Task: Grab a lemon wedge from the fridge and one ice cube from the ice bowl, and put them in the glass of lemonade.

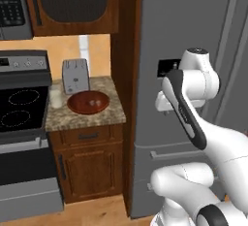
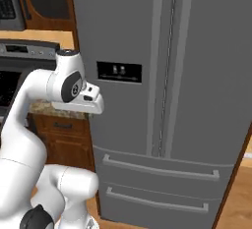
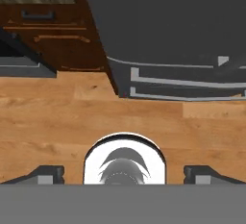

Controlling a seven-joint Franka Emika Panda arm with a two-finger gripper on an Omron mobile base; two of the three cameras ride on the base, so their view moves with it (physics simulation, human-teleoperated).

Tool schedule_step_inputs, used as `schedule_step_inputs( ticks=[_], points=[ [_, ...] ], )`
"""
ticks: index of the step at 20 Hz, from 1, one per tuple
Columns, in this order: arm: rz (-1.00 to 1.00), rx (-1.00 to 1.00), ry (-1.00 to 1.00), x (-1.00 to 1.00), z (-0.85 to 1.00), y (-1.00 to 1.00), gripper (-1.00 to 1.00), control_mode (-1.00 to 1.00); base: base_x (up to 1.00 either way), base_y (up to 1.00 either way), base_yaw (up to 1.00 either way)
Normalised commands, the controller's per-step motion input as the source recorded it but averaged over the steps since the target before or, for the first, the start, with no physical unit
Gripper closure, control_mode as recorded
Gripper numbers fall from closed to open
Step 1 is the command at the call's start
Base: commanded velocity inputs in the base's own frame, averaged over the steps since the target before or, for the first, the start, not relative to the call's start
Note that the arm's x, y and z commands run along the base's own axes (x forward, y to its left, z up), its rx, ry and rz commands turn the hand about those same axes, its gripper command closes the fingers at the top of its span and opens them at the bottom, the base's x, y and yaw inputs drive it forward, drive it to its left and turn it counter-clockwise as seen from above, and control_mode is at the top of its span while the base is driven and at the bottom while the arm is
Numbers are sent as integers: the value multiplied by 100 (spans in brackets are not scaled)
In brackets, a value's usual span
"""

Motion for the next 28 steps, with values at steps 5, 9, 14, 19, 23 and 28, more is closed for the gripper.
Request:
schedule_step_inputs(
  ticks=[5,9,14,19,23,28],
  points=[
    [0,0,0,0,0,0,-100,100,52,100,-13],
    [0,0,0,0,0,0,-100,100,78,100,-23],
    [0,0,0,0,0,0,-100,100,77,78,-22],
    [0,0,0,0,0,0,-100,100,74,22,-15],
    [0,0,0,0,0,0,-100,100,54,24,-12],
    [-9,-4,-10,18,-44,15,-100,-100,0,0,0]
  ],
)
